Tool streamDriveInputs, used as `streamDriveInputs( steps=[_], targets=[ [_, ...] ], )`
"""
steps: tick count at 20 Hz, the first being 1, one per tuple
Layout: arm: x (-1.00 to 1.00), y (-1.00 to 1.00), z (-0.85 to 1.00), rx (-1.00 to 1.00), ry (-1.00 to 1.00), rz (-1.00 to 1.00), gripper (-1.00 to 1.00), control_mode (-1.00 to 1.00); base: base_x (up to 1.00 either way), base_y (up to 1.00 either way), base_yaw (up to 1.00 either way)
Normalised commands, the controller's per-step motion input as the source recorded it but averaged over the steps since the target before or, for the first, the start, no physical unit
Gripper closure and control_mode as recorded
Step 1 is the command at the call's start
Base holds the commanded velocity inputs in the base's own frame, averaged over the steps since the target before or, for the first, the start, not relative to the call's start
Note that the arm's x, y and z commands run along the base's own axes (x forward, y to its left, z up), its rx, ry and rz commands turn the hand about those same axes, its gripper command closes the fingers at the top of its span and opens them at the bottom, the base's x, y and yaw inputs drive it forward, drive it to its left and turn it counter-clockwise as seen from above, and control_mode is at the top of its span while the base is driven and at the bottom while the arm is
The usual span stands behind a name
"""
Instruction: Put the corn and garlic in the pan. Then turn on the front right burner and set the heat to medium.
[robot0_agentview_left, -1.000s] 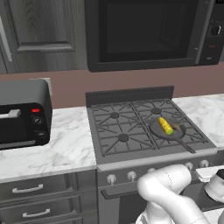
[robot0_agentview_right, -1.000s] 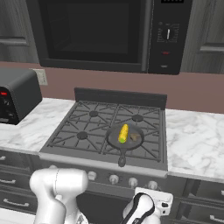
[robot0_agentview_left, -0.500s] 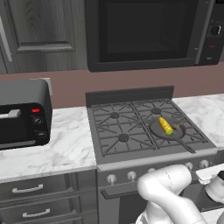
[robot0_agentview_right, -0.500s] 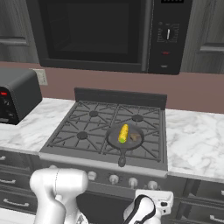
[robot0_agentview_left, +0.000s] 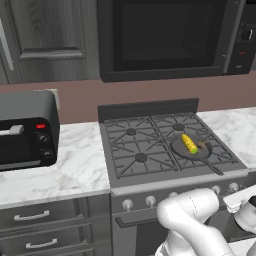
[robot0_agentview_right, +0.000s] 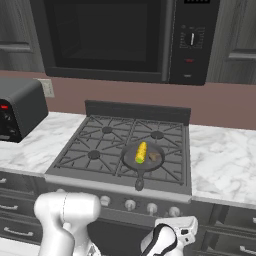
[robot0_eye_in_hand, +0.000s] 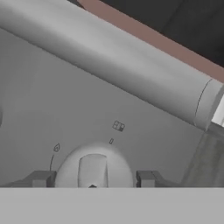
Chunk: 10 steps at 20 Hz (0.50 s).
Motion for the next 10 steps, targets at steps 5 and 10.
streamDriveInputs(
  steps=[5,10],
  targets=[
    [0.0,0.0,0.0,-0.2,-0.01,-0.13,1.0,-1.0,0.0,0.0,0.0],
    [0.0,0.0,0.0,-0.21,-0.05,-0.14,1.0,-1.0,0.0,0.0,0.0]
  ],
)
